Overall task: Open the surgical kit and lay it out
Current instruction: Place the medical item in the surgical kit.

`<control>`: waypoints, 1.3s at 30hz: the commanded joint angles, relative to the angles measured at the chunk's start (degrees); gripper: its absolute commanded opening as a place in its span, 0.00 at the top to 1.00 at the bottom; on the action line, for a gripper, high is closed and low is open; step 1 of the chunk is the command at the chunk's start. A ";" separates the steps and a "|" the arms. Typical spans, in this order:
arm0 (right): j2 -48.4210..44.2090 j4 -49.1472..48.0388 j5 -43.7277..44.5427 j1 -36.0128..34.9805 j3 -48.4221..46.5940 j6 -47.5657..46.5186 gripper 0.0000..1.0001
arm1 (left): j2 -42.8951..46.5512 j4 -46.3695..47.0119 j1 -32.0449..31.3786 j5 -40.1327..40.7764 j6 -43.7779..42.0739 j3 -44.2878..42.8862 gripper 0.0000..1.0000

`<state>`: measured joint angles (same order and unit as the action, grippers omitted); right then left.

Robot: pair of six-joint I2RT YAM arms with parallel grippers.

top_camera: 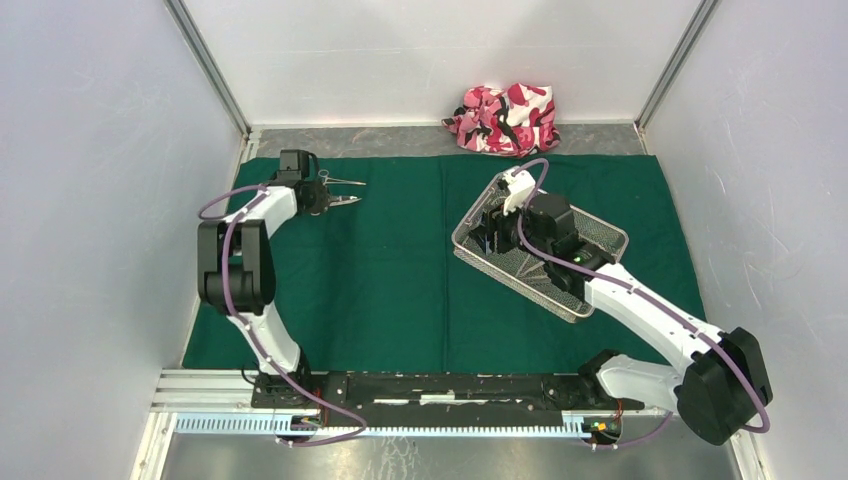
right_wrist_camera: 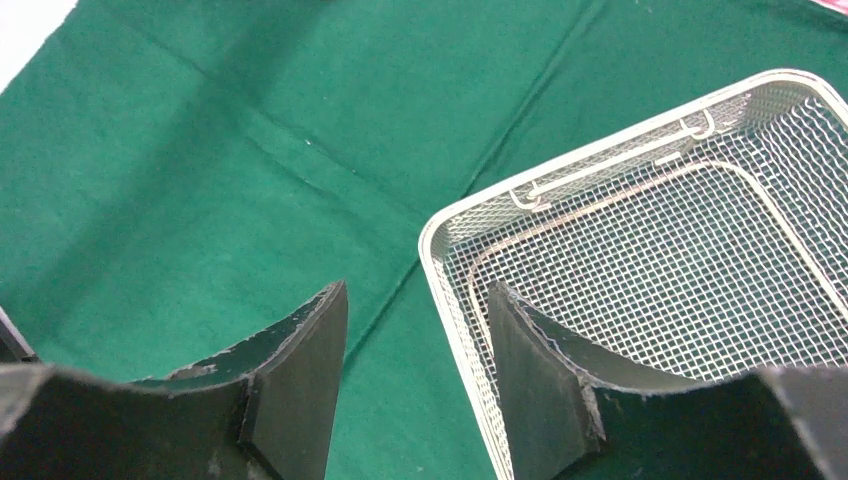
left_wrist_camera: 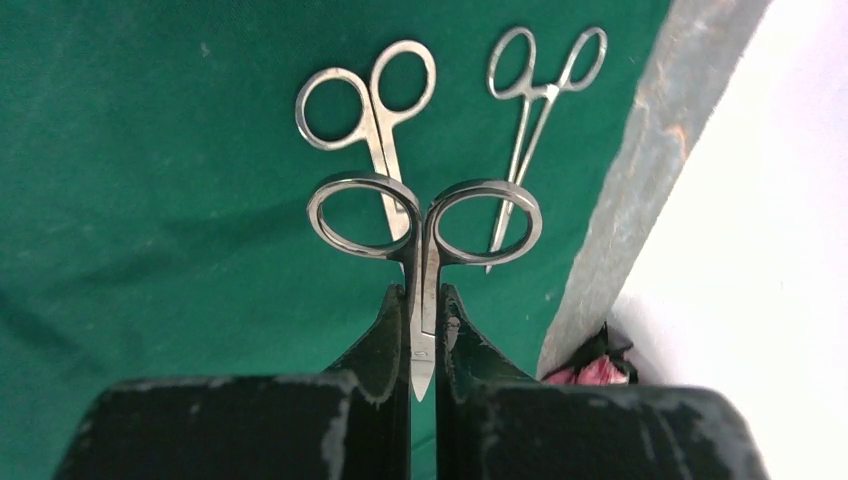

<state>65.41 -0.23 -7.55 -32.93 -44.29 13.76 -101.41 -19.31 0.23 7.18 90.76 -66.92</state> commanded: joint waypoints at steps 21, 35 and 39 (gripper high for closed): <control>-1.96 -1.34 -0.83 1.55 2.90 -1.74 0.44 | -16.74 -9.99 3.37 -6.89 9.16 -16.64 0.98; -1.41 -2.21 -1.40 1.50 3.16 -1.45 0.46 | -18.62 -10.35 3.11 -10.05 9.76 -16.49 0.88; -1.29 -2.50 -1.56 1.56 3.47 -1.28 0.46 | -19.05 -10.34 3.11 -9.99 9.51 -16.61 0.82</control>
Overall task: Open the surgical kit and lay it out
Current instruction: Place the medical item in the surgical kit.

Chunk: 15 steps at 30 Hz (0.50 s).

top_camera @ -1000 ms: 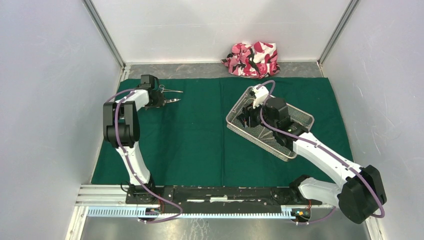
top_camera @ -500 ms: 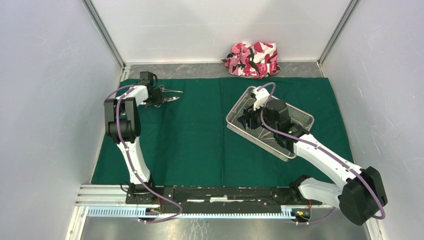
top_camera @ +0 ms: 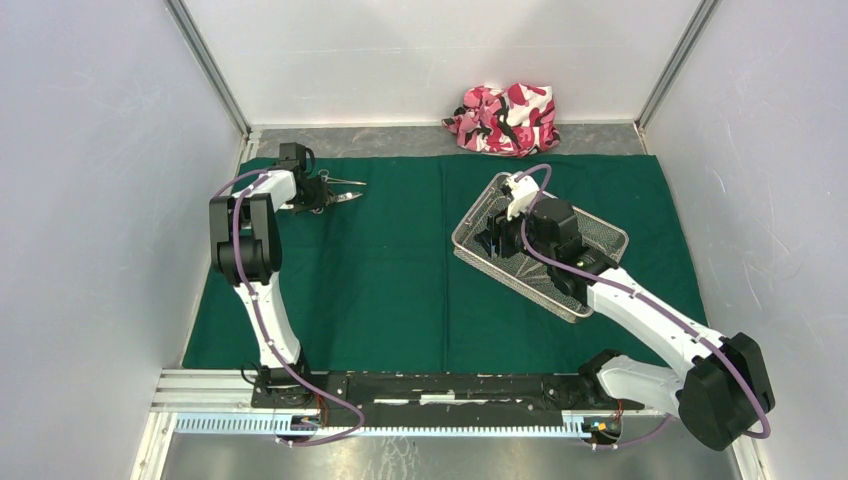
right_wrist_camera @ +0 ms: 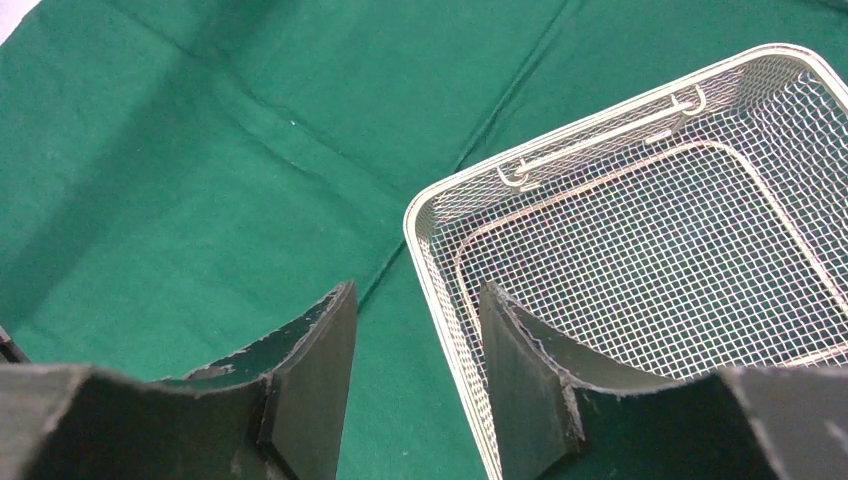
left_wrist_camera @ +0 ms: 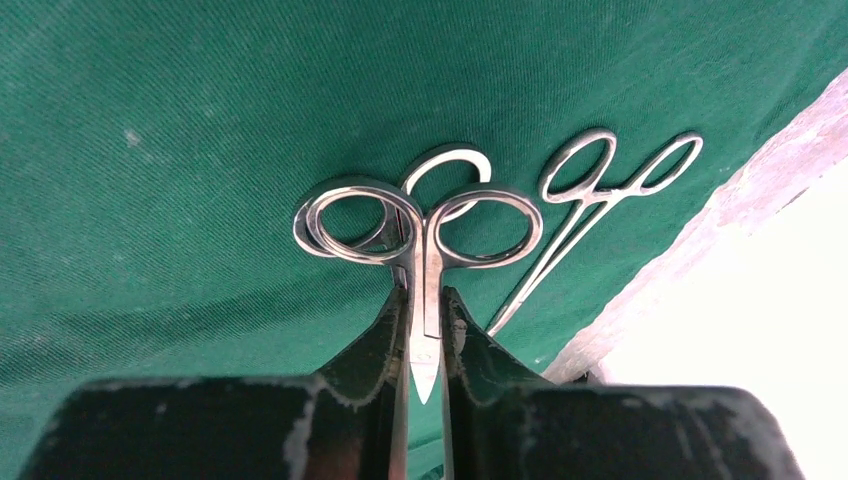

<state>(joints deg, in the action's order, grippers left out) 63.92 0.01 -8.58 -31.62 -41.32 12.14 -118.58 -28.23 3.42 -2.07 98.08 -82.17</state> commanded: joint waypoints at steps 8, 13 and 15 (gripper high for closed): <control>0.26 -3.09 -1.04 0.24 0.72 0.46 0.47 | -1.83 -1.76 0.03 -0.41 1.81 -1.30 0.70; 0.00 -3.09 -1.11 0.24 0.88 0.53 0.48 | -1.70 -1.86 0.01 -0.19 1.05 -1.30 0.59; -0.02 -3.09 -1.24 0.22 0.86 0.59 0.48 | -1.37 -1.87 0.01 -0.12 0.44 -1.30 0.59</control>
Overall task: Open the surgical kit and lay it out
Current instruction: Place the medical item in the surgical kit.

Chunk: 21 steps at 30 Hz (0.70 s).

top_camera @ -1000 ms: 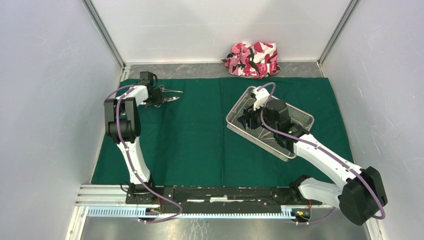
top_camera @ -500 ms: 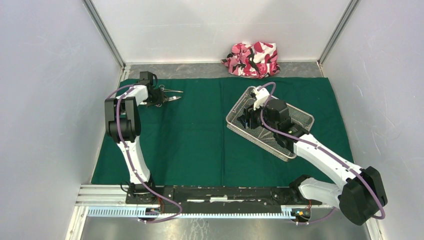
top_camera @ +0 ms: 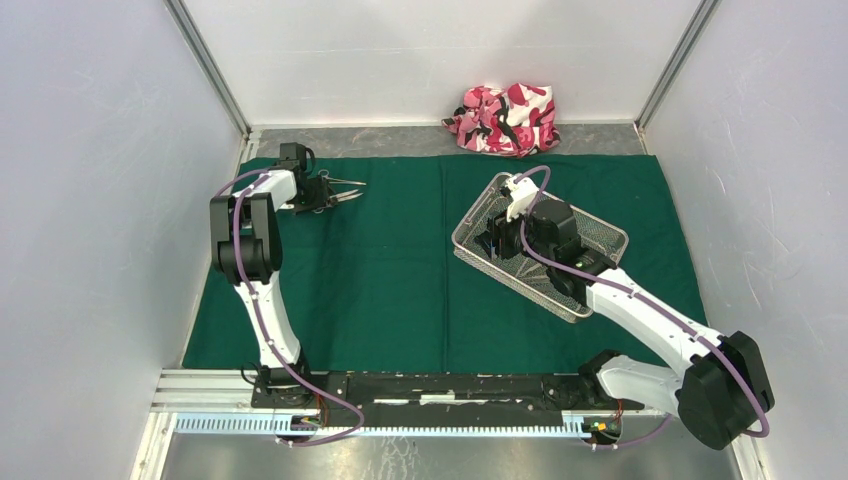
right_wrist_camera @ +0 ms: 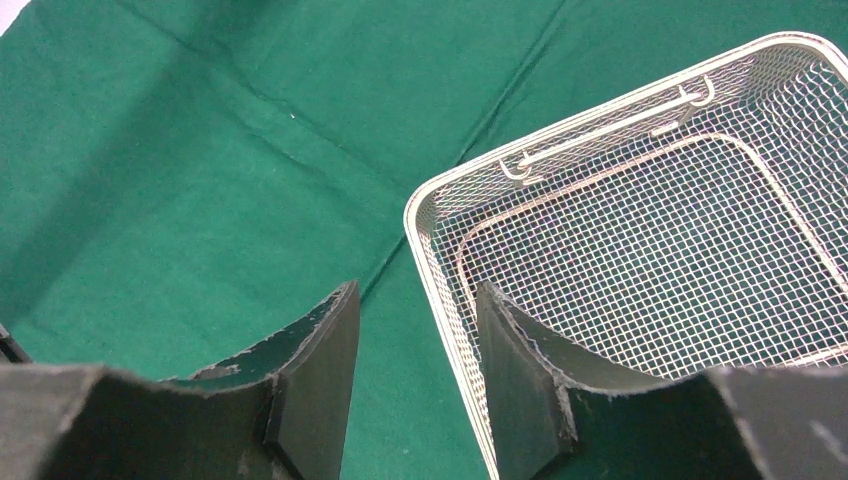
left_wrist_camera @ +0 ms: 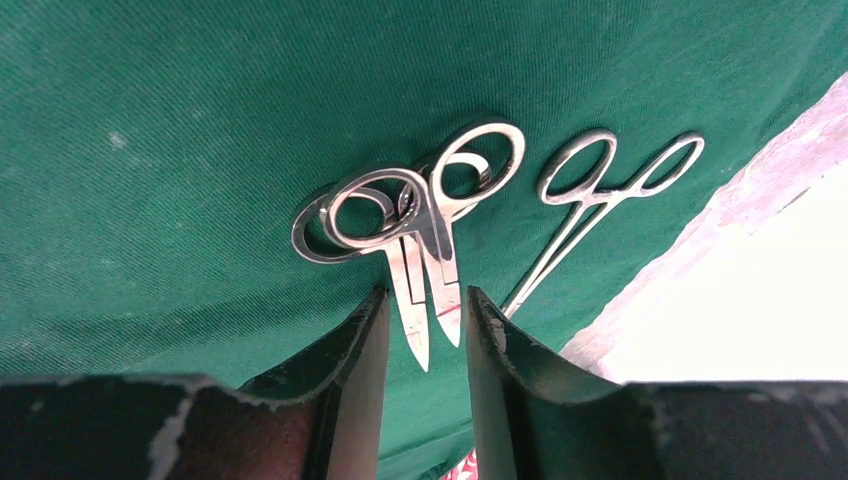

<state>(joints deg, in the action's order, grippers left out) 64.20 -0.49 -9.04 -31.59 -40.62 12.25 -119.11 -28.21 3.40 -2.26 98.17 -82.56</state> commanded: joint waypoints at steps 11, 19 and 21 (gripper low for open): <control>-1.20 -1.00 -0.92 0.24 -0.80 0.63 0.47 | 11.10 -1.39 -0.13 -0.19 -9.23 3.57 0.36; -3.10 4.74 3.20 0.22 -2.18 -0.19 0.45 | 28.29 2.90 -3.51 -0.52 -23.55 14.82 0.31; -4.00 7.92 7.69 0.22 -2.14 -1.39 0.42 | 32.79 6.19 -7.83 1.88 -31.57 16.72 0.19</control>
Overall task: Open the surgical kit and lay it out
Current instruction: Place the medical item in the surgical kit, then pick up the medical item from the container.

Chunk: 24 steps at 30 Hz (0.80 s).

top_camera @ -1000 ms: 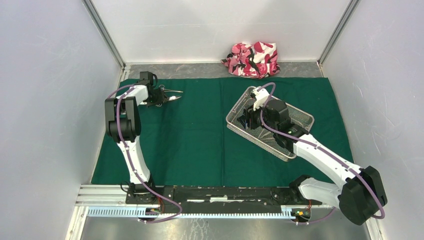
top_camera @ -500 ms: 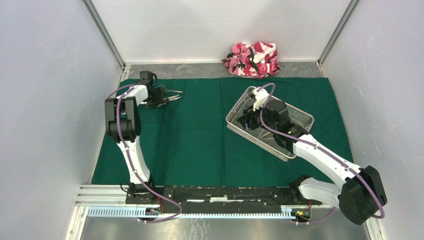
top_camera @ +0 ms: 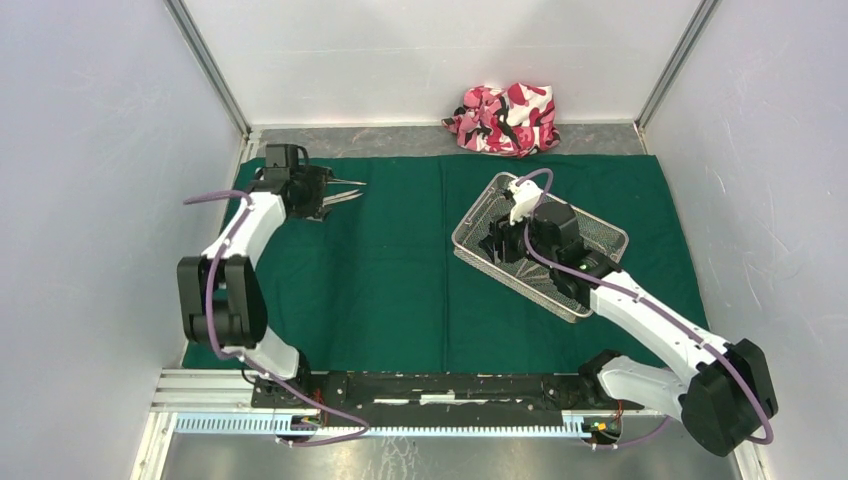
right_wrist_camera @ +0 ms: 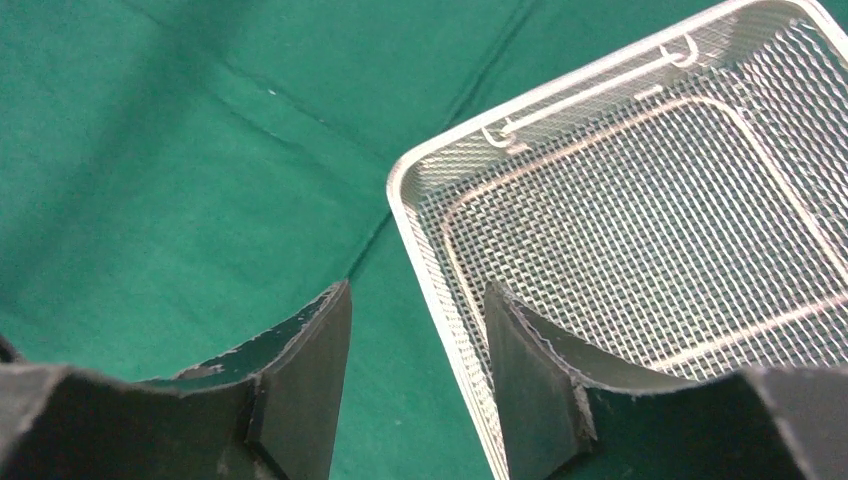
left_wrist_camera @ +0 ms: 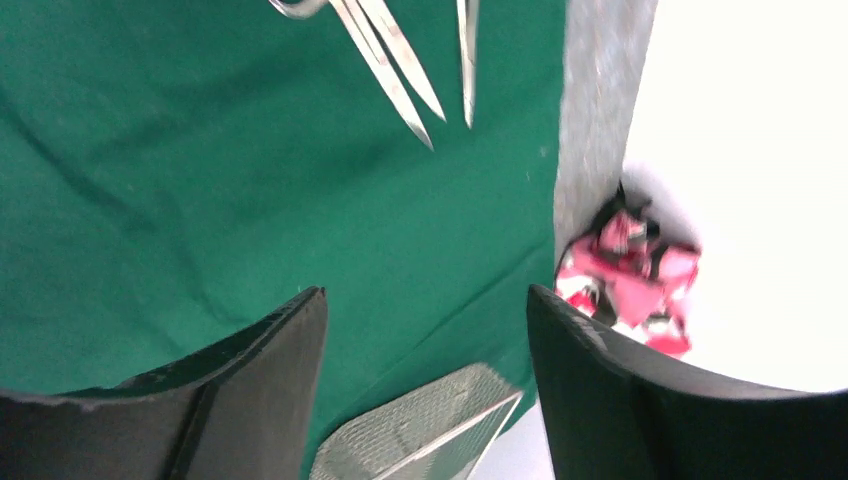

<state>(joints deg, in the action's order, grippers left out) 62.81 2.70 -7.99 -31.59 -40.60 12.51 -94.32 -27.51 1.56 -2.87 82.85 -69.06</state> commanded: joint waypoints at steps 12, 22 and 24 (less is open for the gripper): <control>4.38 32.31 19.29 14.34 -9.54 12.16 0.30 | 27.10 24.02 -15.05 -11.86 -51.35 12.96 0.09; 10.42 33.15 19.43 23.08 -8.21 29.32 0.33 | 28.22 12.00 -25.55 -2.59 -63.02 7.94 0.12; 11.18 35.28 21.19 23.32 -8.55 34.02 0.36 | 28.35 9.15 -29.19 4.83 -66.01 6.44 0.11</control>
<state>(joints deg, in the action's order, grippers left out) 73.03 33.80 8.97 -8.84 -47.92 35.92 -67.07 -12.64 -22.06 -9.47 27.64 -57.56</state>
